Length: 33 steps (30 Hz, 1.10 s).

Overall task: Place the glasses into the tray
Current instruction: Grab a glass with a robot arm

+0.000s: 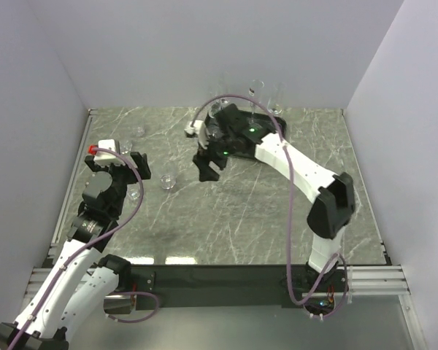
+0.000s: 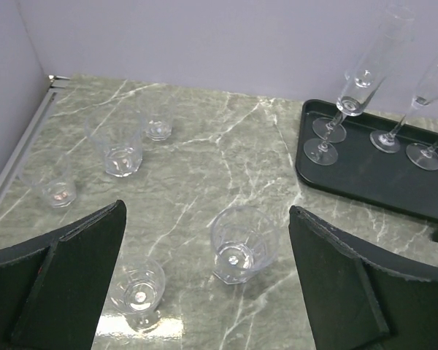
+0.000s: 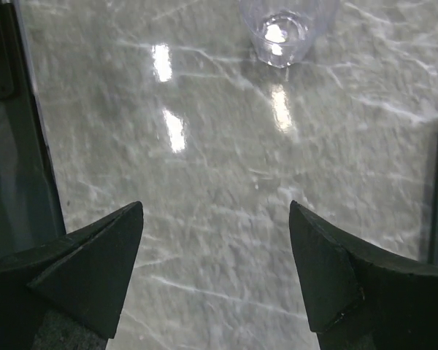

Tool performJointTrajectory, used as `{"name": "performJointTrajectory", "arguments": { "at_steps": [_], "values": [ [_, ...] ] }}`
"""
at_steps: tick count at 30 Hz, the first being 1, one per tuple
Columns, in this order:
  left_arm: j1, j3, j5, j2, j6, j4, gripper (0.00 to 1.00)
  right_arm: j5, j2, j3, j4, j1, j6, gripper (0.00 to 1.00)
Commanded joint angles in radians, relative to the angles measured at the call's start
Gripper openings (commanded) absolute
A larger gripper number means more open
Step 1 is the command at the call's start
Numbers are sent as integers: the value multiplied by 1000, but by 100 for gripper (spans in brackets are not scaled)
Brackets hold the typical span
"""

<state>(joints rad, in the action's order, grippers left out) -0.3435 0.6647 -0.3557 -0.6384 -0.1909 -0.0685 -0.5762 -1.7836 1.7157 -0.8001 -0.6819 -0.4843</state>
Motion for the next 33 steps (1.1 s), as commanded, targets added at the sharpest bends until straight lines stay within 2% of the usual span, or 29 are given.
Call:
{"name": "performJointTrajectory", "arguments": {
  "at_steps": [1, 8, 12, 17, 23, 33],
  "values": [
    [3, -2, -26, 13, 18, 41, 99, 19, -83, 152, -10, -41, 91, 86],
    [5, -8, -69, 28, 19, 48, 99, 123, -287, 298, 131, -73, 401, 84],
    [3, -25, -107, 63, 24, 61, 99, 304, -379, 392, 194, -88, 584, 81],
    [3, -33, -121, 74, 31, 61, 99, 391, -467, 475, 242, -94, 740, 78],
    [3, -31, -118, 68, 34, 62, 99, 401, -545, 533, 262, -119, 803, 72],
    [3, -33, -115, 71, 38, 61, 99, 418, -588, 499, 251, -143, 803, 54]
  ]
}}
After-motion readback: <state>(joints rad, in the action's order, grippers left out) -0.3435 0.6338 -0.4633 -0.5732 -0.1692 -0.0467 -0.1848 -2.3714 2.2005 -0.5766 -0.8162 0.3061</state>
